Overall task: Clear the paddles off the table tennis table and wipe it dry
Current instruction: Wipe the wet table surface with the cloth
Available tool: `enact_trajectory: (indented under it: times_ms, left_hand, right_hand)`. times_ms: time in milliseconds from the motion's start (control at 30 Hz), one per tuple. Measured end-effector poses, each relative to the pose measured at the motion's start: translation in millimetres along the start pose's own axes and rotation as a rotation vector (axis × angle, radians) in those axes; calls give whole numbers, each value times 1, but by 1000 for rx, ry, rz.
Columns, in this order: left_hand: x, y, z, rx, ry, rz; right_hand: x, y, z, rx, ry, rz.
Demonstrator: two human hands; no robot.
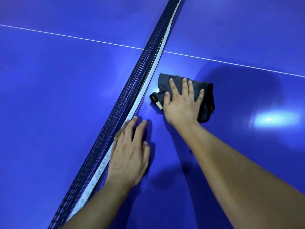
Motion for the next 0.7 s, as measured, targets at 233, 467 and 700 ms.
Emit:
enact_trajectory:
  times_ms: [233,467,700]
  left_hand:
    - [-16,-16,-7,-37,-38,116]
    - [-17,-11,-5,15,-73,217]
    - [-24,-4,4,45,-157,225]
  right_hand:
    - [-122,61,16,2,-34,-110]
    - [-29,12,4,40,-5,182]
    - [-113,6,-1,31,-33,118]
Point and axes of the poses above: each hand's wrist, its own x-axis away from the middle knuckle, its own z-axis out of the back of the hand, y = z × x, the point moved 2 cm from there along -x, towards the middle knuckle, and after that the axes turned 2 degrees about z, right-handed, at the moved point
